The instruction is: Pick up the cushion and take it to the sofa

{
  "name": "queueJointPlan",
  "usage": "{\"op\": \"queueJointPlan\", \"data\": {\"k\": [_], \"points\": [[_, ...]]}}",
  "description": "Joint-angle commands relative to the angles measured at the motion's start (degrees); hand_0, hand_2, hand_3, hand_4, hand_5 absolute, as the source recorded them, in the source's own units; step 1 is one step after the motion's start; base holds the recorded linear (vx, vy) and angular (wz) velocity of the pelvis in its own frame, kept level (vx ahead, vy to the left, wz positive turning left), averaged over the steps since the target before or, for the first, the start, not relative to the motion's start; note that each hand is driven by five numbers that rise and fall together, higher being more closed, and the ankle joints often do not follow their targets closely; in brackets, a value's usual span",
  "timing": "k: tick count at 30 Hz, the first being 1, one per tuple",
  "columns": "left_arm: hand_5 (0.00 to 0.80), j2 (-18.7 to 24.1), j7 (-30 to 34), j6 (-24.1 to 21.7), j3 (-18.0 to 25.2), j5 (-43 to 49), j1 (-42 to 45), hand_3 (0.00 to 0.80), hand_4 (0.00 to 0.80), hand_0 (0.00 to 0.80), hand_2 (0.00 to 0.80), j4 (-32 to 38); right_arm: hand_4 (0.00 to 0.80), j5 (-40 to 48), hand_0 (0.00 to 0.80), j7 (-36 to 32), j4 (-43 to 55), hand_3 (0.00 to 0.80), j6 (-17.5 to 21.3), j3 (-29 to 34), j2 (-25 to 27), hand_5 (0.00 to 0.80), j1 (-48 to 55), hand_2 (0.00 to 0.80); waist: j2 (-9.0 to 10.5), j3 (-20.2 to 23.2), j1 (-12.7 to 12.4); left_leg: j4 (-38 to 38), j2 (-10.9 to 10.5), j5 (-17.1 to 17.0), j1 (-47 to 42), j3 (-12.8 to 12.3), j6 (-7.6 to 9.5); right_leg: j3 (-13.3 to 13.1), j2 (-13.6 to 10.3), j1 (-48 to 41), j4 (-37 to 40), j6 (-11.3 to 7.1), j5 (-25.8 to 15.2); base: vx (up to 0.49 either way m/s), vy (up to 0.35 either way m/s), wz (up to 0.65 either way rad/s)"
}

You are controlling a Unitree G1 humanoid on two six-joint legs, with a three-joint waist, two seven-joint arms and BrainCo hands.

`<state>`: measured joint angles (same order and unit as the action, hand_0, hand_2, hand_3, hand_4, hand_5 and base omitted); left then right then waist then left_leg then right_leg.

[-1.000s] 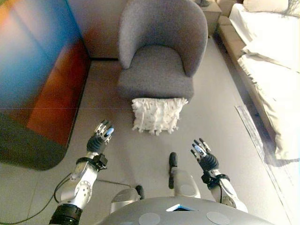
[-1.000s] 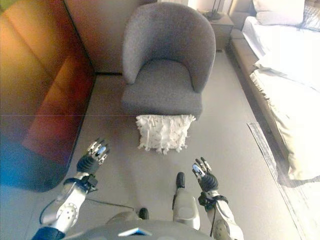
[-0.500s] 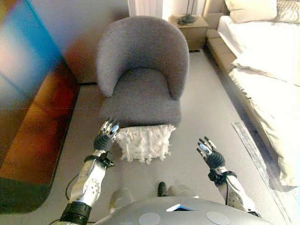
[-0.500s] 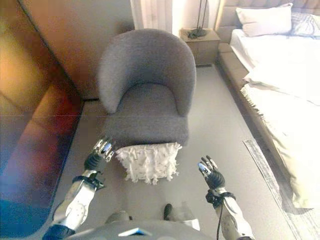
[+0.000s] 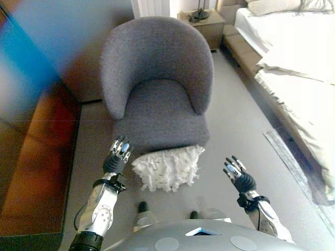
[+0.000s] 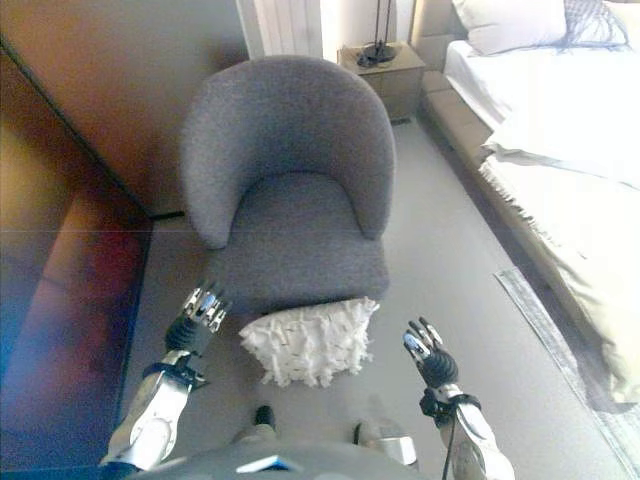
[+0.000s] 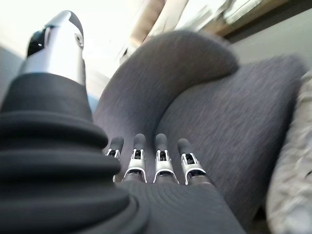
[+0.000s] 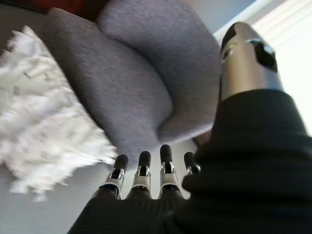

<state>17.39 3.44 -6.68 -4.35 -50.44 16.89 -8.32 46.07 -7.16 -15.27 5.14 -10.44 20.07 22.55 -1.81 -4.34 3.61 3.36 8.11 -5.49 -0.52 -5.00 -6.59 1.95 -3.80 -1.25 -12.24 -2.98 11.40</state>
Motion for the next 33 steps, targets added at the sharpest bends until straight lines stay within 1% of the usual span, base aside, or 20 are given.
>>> {"op": "queueJointPlan", "data": {"k": [1, 3, 6, 8, 9, 12, 14, 15, 17, 19, 21, 24, 25, 26, 27, 28, 29, 30, 31, 33], "points": [[0.000, 2.5, 2.2, -2.8, 2.7, -0.9, -1.6, 0.000, 0.000, 0.000, 0.000, 1.6, 0.000, -0.2, 0.000, -0.2, 5.5, 0.000, 2.1, 2.3, -1.4, 0.000, -2.2, 0.000, 2.54, 0.1, 0.0, 0.5, 2.0, -0.2, 1.6, -3.1, 0.81, 1.0, -2.2, -3.1, 5.2, -1.46, -4.3, 0.145, 0.174, 0.14], [0.000, 3.0, 2.6, -3.5, 1.8, -0.4, -2.2, 0.000, 0.000, 0.000, 0.000, 1.3, 0.000, 0.6, 0.000, 0.5, 6.6, 0.000, 2.4, 2.4, -1.4, 0.000, -1.8, 0.000, 2.41, -0.1, 0.3, 0.2, 0.9, 0.5, 1.7, -3.8, 1.32, 1.7, -2.7, -2.4, 4.1, -1.98, -4.0, 0.173, 0.205, 0.08], [0.000, 3.9, 2.3, -3.8, 1.2, 0.2, -2.4, 0.000, 0.000, 0.000, 0.000, 1.8, 0.000, 1.0, 0.000, 1.0, 7.5, 0.000, 1.9, 2.1, -1.4, 0.000, -1.9, 0.000, 2.92, -0.1, -0.2, -1.8, -0.6, 2.4, 2.4, -3.1, 2.44, 2.3, -3.8, -2.4, 3.6, -2.80, -3.8, 0.161, 0.174, 0.12], [0.000, 4.2, 2.1, -3.7, 1.4, 0.6, -1.7, 0.000, 0.000, 0.000, 0.000, 2.9, 0.000, 0.5, 0.000, 1.3, 7.5, 0.000, 1.9, 1.5, -1.9, 0.000, -2.3, 0.000, 3.52, -0.1, -1.3, -3.6, -2.1, 4.1, 3.0, -2.5, 3.49, 3.0, -5.2, -2.6, 3.4, -3.85, -4.4, 0.191, 0.210, 0.10], [0.000, 4.4, 2.5, -3.6, 2.0, 0.8, -1.1, 0.000, 0.000, 0.000, 0.000, 2.9, 0.000, 0.8, 0.000, 1.3, 7.3, 0.000, 1.8, 1.1, -2.3, 0.000, -2.7, 0.000, 3.91, -0.1, -1.9, -4.7, -2.9, 5.0, 3.2, -2.5, 4.22, 3.7, -6.3, -2.6, 3.0, -4.76, -5.2, 0.176, 0.197, 0.09], [0.000, 4.9, 3.1, -3.3, 2.9, 2.1, 0.0, 0.000, 0.000, 0.000, 0.000, 2.8, 0.000, 1.6, 0.000, 1.8, 6.9, 0.000, 1.6, 0.6, -2.9, 0.000, -3.6, 0.000, 4.48, 0.1, -3.1, -5.8, -4.4, 6.4, 3.4, -2.9, 5.86, 5.2, -8.8, -2.4, 0.6, -6.02, -7.3, 0.156, 0.205, 0.01], [0.000, 5.7, 3.9, -2.9, 3.4, 4.0, 0.7, 0.000, 0.000, 0.000, 0.000, 3.1, 0.000, 1.7, 0.000, 1.8, 6.7, 0.000, 2.1, 0.3, -3.6, 0.000, -3.8, 0.000, 4.76, 0.2, -3.9, -6.6, -6.0, 7.6, 3.2, -3.6, 7.60, 6.1, -11.8, -0.6, -5.1, -6.15, -11.5, 0.150, 0.276, -0.10], [0.000, 6.0, 4.2, -3.0, 3.4, 4.8, 0.8, 0.000, 0.000, 0.000, 0.000, 3.1, 0.000, 1.4, 0.000, 1.9, 6.9, 0.000, 2.5, 0.0, -3.9, 0.000, -3.5, 0.000, 4.42, 0.1, -4.1, -6.8, -6.7, 8.3, 2.8, -4.1, 8.62, 6.1, -13.4, 1.6, -10.9, -5.77, -14.0, 0.179, 0.299, -0.25], [0.000, 6.7, 4.6, -2.6, 3.5, 5.0, 0.8, 0.000, 0.000, 0.000, 0.000, 3.2, 0.000, 1.1, 0.000, 2.3, 6.8, 0.000, 2.9, -0.5, -4.2, 0.000, -2.8, 0.000, 4.17, -0.3, -4.0, -7.1, -7.9, 10.0, 1.2, -4.6, 9.40, 6.0, -15.1, 4.2, -18.4, -5.56, -14.8, 0.190, 0.283, -0.16], [0.000, 7.2, 4.8, -2.3, 4.4, 4.6, 0.5, 0.000, 0.000, 0.000, 0.000, 3.4, 0.000, 0.0, 0.000, 1.6, 6.6, 0.000, 3.3, -0.9, -4.4, 0.000, -1.8, 0.000, 3.97, -0.6, -4.2, -6.6, -8.5, 10.5, -0.1, -5.9, 9.64, 7.2, -16.9, 6.2, -20.7, -5.44, -15.9, 0.163, 0.189, -0.03], [0.000, 7.7, 4.0, -2.7, 5.4, 4.3, 0.4, 0.000, 0.000, 0.000, 0.000, 4.2, 0.000, -0.1, 0.000, 0.2, 5.7, 0.000, 3.3, -0.9, -4.6, 0.000, -1.5, 0.000, 4.05, -0.6, -4.7, -6.6, -8.4, 10.8, -0.8, -7.4, 9.11, 10.0, -17.8, 6.0, -15.7, -5.78, -16.5, 0.182, 0.021, -0.14], [0.000, 8.0, 2.8, -4.1, 6.7, 2.8, 0.4, 0.000, 0.000, 0.000, 0.000, 4.7, 0.000, -0.4, 0.000, -1.3, 4.8, 0.000, 3.1, -1.2, -5.0, 0.000, -2.5, 0.000, 4.73, -1.2, -5.9, -7.6, -7.6, 11.9, -1.4, -9.2, 7.93, 14.0, -19.9, 4.9, -5.6, -8.01, -21.0, 0.157, -0.121, -0.38], [0.000, 8.2, 2.8, -4.3, 6.9, 2.6, 0.5, 0.000, 0.000, 0.000, 0.000, 5.1, 0.000, -0.3, 0.000, -1.2, 4.6, 0.000, 3.2, -1.6, -4.9, 0.000, -3.3, 0.000, 5.00, -1.5, -6.3, -8.3, -7.3, 12.7, -1.4, -9.3, 7.58, 14.6, -20.5, 5.1, -2.8, -8.68, -22.2, 0.154, -0.155, -0.51], [0.000, 8.2, 3.1, -4.5, 6.8, 2.5, 0.6, 0.000, 0.000, 0.000, 0.000, 5.2, 0.000, -0.3, 0.000, -0.9, 4.3, 0.000, 3.4, -2.0, -5.0, 0.000, -3.8, 0.000, 5.28, -1.6, -6.4, -8.8, -7.1, 13.4, -1.4, -9.1, 7.37, 14.4, -20.8, 5.3, -0.2, -9.26, -23.2, 0.185, -0.152, -0.52], [0.000, 8.2, 3.1, -4.5, 6.5, 2.5, 0.9, 0.000, 0.000, 0.000, 0.000, 5.3, 0.000, -0.3, 0.000, -0.5, 4.2, 0.000, 3.5, -2.2, -5.0, 0.000, -4.3, 0.000, 5.66, -1.7, -6.4, -9.4, -7.1, 14.3, -1.4, -8.3, 7.21, 13.1, -20.6, 5.9, 3.2, -9.95, -24.4, 0.201, -0.188, -0.60], [0.000, 8.1, 3.4, -4.1, 6.0, 2.6, 0.9, 0.000, 0.000, 0.000, 0.000, 5.4, 0.000, -0.1, 0.000, 0.2, 4.2, 0.000, 3.4, -2.1, -5.1, 0.000, -4.5, 0.000, 6.40, -1.7, -5.8, -9.9, -7.3, 14.2, -0.9, -7.5, 7.22, 10.8, -20.4, 7.2, 7.4, -9.93, -26.3, 0.196, -0.173, -0.50], [0.000, 8.1, 3.6, -3.7, 5.8, 2.5, 1.0, 0.000, 0.000, 0.000, 0.000, 5.4, 0.000, -0.1, 0.000, 0.4, 4.2, 0.000, 3.4, -2.0, -5.1, 0.000, -4.5, 0.000, 6.47, -1.7, -5.6, -10.0, -7.3, 14.4, -1.0, -7.0, 7.16, 10.2, -20.3, 7.3, 8.2, -10.10, -26.6, 0.247, -0.183, -0.18], [0.000, 8.0, 4.1, -3.3, 5.4, 2.4, 0.8, 0.000, 0.000, 0.000, 0.000, 4.9, 0.000, 0.0, 0.000, 0.8, 4.5, 0.000, 3.0, -1.7, -4.8, 0.000, -4.2, 0.000, 6.78, -1.5, -4.8, -10.2, -7.3, 14.9, -1.2, -6.2, 6.95, 8.5, -19.6, 8.2, 11.7, -10.38, -26.9, 0.311, -0.162, 0.14], [0.000, 8.0, 4.5, -2.8, 5.0, 1.9, 0.8, 0.000, 0.000, 0.000, 0.000, 4.6, 0.000, 0.0, 0.000, 1.0, 4.6, 0.000, 2.6, -1.4, -4.6, 0.000, -3.9, 0.000, 6.87, -1.3, -4.3, -10.1, -7.3, 15.2, -1.7, -5.6, 6.87, 7.7, -18.8, 8.7, 13.4, -10.51, -27.0, 0.319, -0.167, 0.59], [0.000, 7.7, 4.9, -2.0, 4.6, 1.6, 0.9, 0.000, 0.000, 0.000, 0.000, 4.3, 0.000, 0.1, 0.000, 0.8, 4.5, 0.000, 2.2, -1.0, -4.2, 0.000, -3.4, 0.000, 7.09, -1.2, -3.7, -9.9, -7.2, 15.8, -2.9, -5.1, 6.83, 7.7, -17.5, 9.2, 14.7, -10.61, -26.9, 0.314, -0.176, 0.83]]}}
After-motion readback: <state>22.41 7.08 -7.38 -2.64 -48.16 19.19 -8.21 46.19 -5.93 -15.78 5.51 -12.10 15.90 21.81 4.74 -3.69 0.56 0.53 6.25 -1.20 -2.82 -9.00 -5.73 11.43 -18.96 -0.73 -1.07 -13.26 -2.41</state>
